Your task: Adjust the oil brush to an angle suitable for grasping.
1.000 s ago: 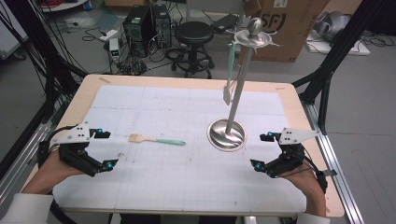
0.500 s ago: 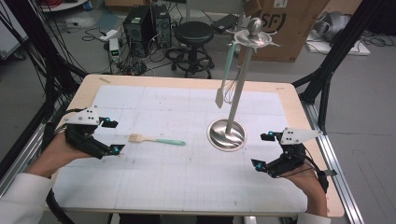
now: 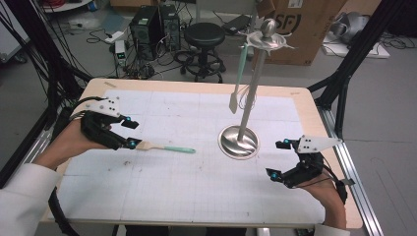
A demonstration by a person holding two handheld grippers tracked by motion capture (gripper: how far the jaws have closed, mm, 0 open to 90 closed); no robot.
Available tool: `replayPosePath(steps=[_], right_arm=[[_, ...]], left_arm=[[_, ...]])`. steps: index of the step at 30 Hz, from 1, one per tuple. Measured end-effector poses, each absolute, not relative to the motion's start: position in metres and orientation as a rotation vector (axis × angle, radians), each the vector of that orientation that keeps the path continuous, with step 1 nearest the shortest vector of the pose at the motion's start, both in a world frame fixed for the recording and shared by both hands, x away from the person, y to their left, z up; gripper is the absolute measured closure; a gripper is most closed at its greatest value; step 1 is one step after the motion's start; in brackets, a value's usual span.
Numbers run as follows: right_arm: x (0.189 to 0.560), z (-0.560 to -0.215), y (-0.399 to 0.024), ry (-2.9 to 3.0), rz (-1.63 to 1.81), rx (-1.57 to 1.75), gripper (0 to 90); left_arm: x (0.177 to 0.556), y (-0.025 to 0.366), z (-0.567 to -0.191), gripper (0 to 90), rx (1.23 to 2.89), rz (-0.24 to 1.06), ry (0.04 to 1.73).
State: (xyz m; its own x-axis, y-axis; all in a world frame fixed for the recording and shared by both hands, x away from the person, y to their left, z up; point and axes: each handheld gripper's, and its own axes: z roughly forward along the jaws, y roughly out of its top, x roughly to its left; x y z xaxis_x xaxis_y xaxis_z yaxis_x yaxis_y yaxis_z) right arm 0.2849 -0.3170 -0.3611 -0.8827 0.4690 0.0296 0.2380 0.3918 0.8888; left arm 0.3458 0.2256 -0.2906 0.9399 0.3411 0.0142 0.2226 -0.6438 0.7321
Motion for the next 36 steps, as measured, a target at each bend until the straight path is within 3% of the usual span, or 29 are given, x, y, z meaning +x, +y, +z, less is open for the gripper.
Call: replayPosePath(steps=[8, 21, 36], right_arm=[[0.284, -0.360, -0.317, 2.423, 1.490, 0.626, 0.6], [0.284, -0.360, -0.317, 2.418, 1.491, 0.617, 0.6], [0.283, -0.360, -0.317, 2.418, 1.481, 0.621, 0.6]], left_arm=[[0.368, 0.214, -0.300, 56.1, 2.350, 0.132, 0.460], [0.397, 0.198, -0.329, 89.0, 2.440, 0.101, 0.482], [0.422, 0.177, -0.373, 90.0, 2.590, 0.088, 0.399]])
